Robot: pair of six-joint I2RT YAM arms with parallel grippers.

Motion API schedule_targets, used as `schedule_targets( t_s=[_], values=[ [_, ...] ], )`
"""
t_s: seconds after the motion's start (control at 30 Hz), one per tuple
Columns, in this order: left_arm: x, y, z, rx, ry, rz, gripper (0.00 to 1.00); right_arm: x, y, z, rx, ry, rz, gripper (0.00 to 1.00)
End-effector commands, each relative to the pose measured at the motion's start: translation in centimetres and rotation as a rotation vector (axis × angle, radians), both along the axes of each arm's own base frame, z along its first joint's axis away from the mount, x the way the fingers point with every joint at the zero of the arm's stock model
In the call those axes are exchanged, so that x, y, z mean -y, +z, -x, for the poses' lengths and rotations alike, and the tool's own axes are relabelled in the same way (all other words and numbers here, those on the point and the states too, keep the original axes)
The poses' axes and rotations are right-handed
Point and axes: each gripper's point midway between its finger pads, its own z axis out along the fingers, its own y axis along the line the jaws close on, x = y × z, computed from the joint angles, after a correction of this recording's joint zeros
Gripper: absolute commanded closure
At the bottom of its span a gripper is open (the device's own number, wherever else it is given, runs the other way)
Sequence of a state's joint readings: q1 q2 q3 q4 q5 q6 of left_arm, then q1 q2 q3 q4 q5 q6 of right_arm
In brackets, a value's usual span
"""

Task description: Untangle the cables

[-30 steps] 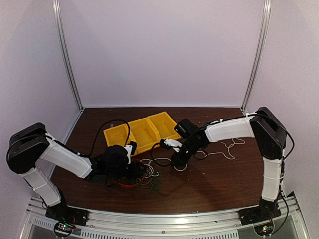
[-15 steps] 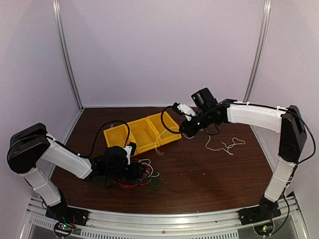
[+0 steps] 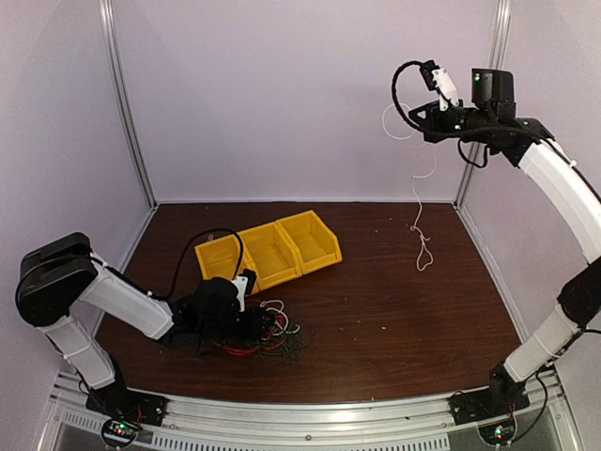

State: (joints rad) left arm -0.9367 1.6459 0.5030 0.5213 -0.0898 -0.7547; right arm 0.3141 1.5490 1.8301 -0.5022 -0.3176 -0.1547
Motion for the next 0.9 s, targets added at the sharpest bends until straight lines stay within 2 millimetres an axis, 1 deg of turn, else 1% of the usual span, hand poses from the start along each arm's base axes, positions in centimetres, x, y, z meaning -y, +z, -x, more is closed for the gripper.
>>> schedule_targets(
  t_s=[0.0, 0.07, 0.1, 0.2, 0.33, 0.47, 0.57, 0.73, 0.77, 0.87],
  values=[
    [-0.8, -1.3, 0.8, -0.035, -0.018, -0.044, 0.54, 0.6, -1.7, 1.5, -0.037, -0.015, 0.046, 1.0],
    [-0.4, -0.5, 0.7, -0.023, -0.031, -0.036, 0.54, 0.9, -3.4, 1.8, -0.064, -0.021, 0.051, 1.0],
    [-0.2, -0.1, 0.7, -0.017, -0.039, -0.034, 0.54, 0.9, -4.5, 2.0, -0.087, -0.017, 0.05, 1.0],
    [0.7, 1.7, 0.6, 0.022, -0.071, -0.032, 0.54, 0.8, -7.8, 2.6, -0.15, 0.004, 0.062, 1.0],
    [1.7, 3.6, 0.6, 0.062, -0.107, -0.041, 0.53, 1.0, -10.4, 3.3, -0.188, 0.01, 0.072, 1.0],
    [2.4, 5.0, 0.4, 0.09, -0.127, -0.037, 0.52, 1.0, -12.7, 3.4, -0.224, 0.009, 0.087, 1.0],
    [2.4, 6.0, 0.2, 0.105, -0.122, -0.027, 0.52, 1.6, -15.1, 2.8, -0.254, -0.018, 0.118, 1.0],
    [2.0, 7.6, 0.3, 0.132, -0.11, -0.005, 0.52, 3.2, -20.5, 1.4, -0.356, -0.055, 0.155, 1.0],
    [1.9, 8.2, 0.3, 0.143, -0.108, 0.004, 0.51, 3.5, -21.7, 1.0, -0.376, -0.06, 0.165, 1.0],
    [1.6, 9.5, 0.4, 0.169, -0.106, 0.017, 0.51, 4.5, -24.5, 0.1, -0.432, -0.078, 0.178, 1.0]
  ],
)
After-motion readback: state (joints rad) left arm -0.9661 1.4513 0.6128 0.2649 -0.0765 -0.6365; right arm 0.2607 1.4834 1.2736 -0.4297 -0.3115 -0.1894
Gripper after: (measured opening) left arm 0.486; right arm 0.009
